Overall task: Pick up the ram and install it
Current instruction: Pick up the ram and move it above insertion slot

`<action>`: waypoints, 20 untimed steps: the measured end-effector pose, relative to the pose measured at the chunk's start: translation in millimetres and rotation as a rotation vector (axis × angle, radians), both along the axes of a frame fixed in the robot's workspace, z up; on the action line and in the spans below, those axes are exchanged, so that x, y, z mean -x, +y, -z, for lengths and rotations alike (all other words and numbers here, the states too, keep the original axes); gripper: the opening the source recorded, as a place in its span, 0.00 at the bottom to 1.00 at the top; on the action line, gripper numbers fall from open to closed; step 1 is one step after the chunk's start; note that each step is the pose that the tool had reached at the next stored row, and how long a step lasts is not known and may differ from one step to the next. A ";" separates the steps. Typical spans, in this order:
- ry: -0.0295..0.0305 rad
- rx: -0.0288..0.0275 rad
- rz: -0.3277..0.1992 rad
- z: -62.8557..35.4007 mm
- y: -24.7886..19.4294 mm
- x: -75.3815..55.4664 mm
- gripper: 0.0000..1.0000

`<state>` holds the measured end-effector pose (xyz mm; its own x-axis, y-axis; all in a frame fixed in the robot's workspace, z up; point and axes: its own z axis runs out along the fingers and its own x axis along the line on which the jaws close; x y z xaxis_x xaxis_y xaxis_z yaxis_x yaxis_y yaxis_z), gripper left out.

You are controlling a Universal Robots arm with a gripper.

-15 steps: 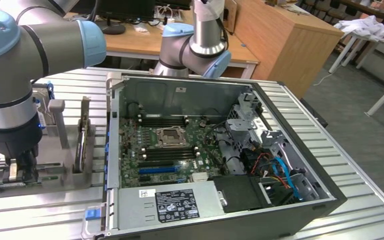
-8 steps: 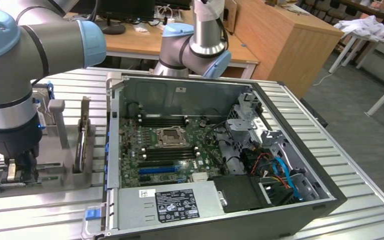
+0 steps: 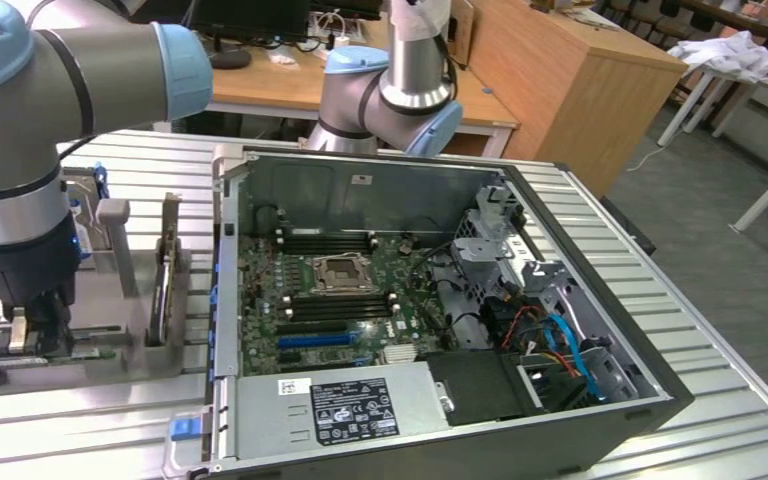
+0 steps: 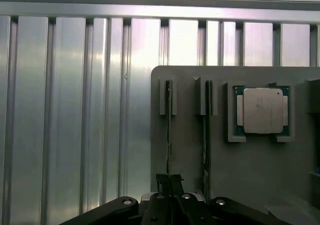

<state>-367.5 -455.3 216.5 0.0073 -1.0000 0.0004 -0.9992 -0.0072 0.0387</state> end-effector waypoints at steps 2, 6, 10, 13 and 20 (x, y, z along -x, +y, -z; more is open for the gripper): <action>0.0000 0.0000 0.000 -3.7 0.0 0.0 0.12; 0.0000 0.0000 0.000 -11.4 0.0 0.0 0.12; 0.0000 0.0000 0.000 -20.7 0.0 -0.2 0.12; 0.0000 0.0000 0.000 -27.7 0.0 -0.3 0.12; 0.0000 0.0000 0.000 -45.1 0.0 -0.5 0.12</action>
